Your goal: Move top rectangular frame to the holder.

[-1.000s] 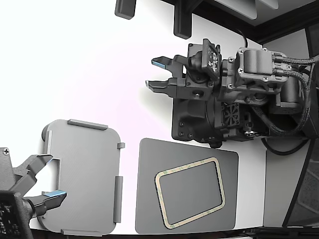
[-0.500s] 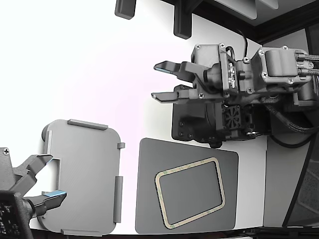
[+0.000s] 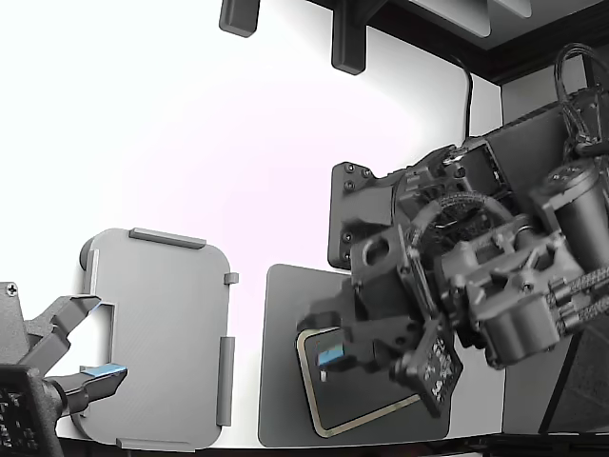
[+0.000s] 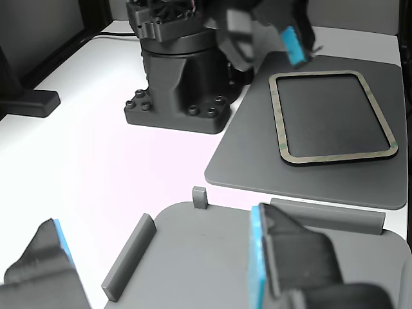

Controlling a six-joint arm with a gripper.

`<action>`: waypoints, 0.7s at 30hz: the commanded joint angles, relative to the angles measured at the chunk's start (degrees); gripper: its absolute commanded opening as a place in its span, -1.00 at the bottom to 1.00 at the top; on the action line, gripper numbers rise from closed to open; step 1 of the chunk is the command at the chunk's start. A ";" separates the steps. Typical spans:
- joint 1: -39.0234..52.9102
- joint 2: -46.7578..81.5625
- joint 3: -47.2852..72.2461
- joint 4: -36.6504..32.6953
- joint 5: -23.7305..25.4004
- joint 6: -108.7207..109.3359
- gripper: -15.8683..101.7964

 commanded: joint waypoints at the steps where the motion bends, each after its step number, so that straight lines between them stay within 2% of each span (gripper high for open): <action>1: 5.98 -3.87 -3.87 0.88 -0.09 -1.93 0.97; 5: 12.92 -13.97 -9.76 5.10 -0.70 -10.37 0.97; 10: 18.98 -22.76 -15.21 9.93 0.35 -10.90 0.97; 15: 21.97 -29.00 -18.28 11.69 -1.93 -14.33 0.97; 21: 25.49 -33.93 -19.78 14.41 1.14 -18.37 0.94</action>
